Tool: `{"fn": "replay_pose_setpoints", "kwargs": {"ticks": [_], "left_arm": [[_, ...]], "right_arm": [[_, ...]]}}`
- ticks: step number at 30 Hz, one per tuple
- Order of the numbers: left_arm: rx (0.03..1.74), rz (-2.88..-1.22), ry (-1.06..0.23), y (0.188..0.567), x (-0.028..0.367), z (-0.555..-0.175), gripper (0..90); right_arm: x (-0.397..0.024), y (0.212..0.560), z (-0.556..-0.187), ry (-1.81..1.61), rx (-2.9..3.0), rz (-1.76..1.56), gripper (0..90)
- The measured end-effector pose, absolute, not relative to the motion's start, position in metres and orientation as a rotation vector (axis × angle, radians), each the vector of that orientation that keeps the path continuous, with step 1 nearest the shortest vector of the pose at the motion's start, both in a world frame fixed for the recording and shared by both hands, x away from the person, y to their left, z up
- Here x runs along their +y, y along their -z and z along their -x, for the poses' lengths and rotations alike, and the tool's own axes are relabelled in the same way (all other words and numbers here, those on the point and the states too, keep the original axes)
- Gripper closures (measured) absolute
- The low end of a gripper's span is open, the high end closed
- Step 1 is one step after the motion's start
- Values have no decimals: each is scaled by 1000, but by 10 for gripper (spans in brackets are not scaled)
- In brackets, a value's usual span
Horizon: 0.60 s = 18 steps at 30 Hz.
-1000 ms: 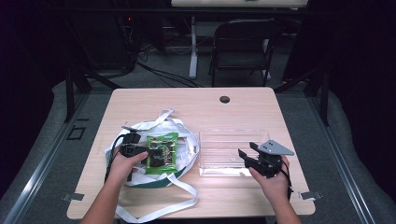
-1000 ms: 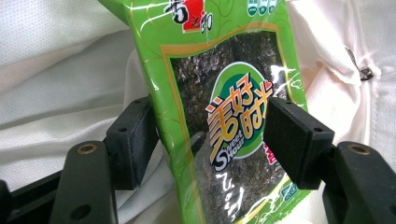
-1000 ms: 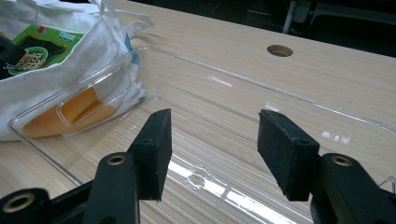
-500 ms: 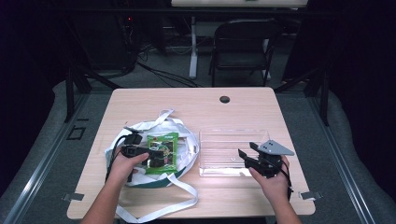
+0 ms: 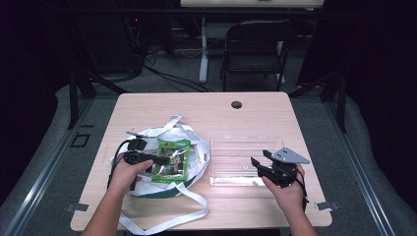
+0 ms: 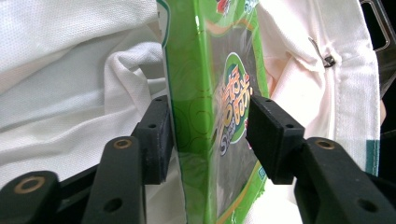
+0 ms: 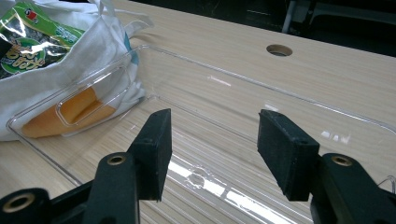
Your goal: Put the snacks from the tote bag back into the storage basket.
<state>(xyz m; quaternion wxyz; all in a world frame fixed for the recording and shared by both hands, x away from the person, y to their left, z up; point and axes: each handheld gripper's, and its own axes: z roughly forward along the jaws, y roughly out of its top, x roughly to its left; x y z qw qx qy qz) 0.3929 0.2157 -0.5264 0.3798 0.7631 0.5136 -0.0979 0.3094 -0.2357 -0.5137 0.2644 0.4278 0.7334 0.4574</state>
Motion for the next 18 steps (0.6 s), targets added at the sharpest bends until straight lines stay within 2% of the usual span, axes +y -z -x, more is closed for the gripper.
{"fn": "replay_pose_setpoints", "kwargs": {"ticks": [18], "left_arm": [[1273,-1981,259,527,204,-392,544]], "right_arm": [[-236,514,-309,-1238,1981,-1158,450]]}}
